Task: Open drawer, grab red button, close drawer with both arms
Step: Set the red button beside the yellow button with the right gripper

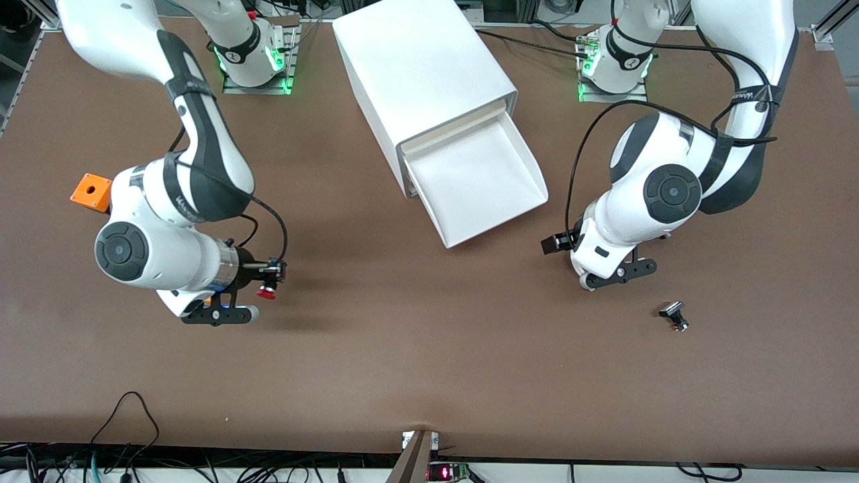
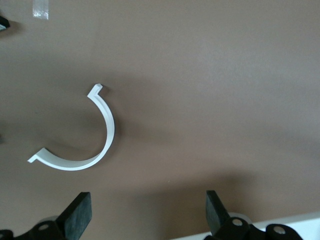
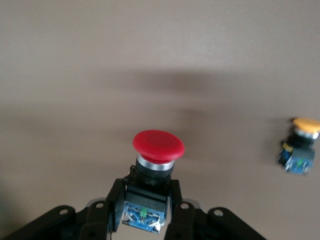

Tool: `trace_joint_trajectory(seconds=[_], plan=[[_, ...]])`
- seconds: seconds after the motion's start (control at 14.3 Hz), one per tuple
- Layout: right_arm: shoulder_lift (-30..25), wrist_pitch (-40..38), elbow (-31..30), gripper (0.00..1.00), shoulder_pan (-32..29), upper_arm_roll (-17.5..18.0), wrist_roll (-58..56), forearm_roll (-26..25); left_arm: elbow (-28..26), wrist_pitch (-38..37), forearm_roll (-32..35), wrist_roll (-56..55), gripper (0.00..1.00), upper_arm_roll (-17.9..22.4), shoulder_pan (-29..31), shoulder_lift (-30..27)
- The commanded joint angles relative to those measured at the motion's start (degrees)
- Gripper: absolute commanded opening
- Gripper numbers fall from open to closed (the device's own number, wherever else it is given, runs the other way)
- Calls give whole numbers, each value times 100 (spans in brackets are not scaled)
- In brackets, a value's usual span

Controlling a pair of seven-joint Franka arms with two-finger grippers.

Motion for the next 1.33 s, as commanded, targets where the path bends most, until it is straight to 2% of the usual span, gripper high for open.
trace_joint_trajectory(seconds=[0.0,0.21,0.49,0.56,0.63,0.7,0.77,1.26], plan=[[-321,954,-1211,0,-402,62,-1110,108,-386,579,181,-448,100,-17,-134,-61],[65,1466,-1310,0,-658,71,-1692,134,-449,783,181,-695,100,-17,-223,10],[408,1783,-1292,0,-702,71,-1694,143,-449,896,277,-914,100,-9,-345,80],[452,1792,-1275,4,-694,79,-1641,152,-449,906,487,-1098,100,-9,-372,98],[461,1792,-1266,40,-694,79,-1528,169,-449,906,637,-1230,100,-17,-415,106],[462,1784,-1248,81,-694,79,-1474,178,-449,906,664,-1266,100,-17,-425,106],[453,1775,-1187,99,-702,79,-1500,178,-466,906,673,-1266,100,-17,-425,106],[40,1362,-827,99,-667,53,-1474,-23,-475,1038,673,-1266,100,-17,-433,194]])
